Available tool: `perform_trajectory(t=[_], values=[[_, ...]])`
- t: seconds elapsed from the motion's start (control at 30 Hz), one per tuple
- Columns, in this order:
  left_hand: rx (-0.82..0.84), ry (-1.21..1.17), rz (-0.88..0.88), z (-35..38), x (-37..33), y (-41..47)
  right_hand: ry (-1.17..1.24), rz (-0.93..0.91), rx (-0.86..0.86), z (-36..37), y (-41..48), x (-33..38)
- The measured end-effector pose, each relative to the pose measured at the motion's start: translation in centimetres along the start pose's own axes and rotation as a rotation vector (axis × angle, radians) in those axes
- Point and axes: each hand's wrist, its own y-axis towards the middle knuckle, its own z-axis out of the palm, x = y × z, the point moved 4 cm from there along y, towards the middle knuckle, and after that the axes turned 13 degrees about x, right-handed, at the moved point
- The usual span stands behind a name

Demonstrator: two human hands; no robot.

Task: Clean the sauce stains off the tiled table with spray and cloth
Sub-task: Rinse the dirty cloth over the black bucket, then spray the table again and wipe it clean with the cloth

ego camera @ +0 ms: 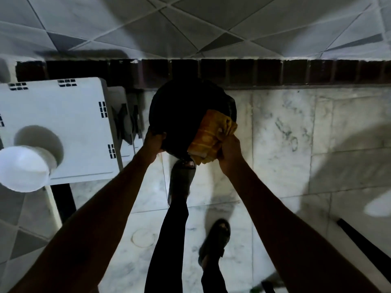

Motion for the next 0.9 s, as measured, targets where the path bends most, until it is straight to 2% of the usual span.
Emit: perform_trajectory(t=[0.27, 0.37, 0.47, 0.53, 0.7, 0.83, 0.9], values=[[0.011, -0.104, -0.118, -1.5, 1.3, 0.2, -0.01, 0.012, 0.003, -0.7, -0.8, 0.2], [-0.088, -0.162, -0.222, -1.7, 1.7, -1.6, 0.007, 0.009, 0.024, -1.0, -2.4, 0.7], [-0.245, -0.013, -0.299, -1.5, 1.8, -4.9, 0.04, -0.014, 0.05, -0.5, -5.6, 1.8], [-0.3, 0.137, -0.263, -0.8, 0.3, -7.7, 0.041, -0.038, 0.066, 0.1, -8.2, 2.8], [0.146, 0.065, -0.13, 6.7, -6.8, -17.4, 0.103, -0.004, 0.125, 0.3, -17.8, 6.0], [0.338, 0.107, -0.076, 14.4, -13.1, -28.9, 0.149, -0.002, 0.187, -0.2, -29.5, 8.3], [0.402, 0.133, -0.071, 17.8, -14.7, -35.1, 0.164, -0.026, 0.166, -1.2, -36.2, 8.7]])
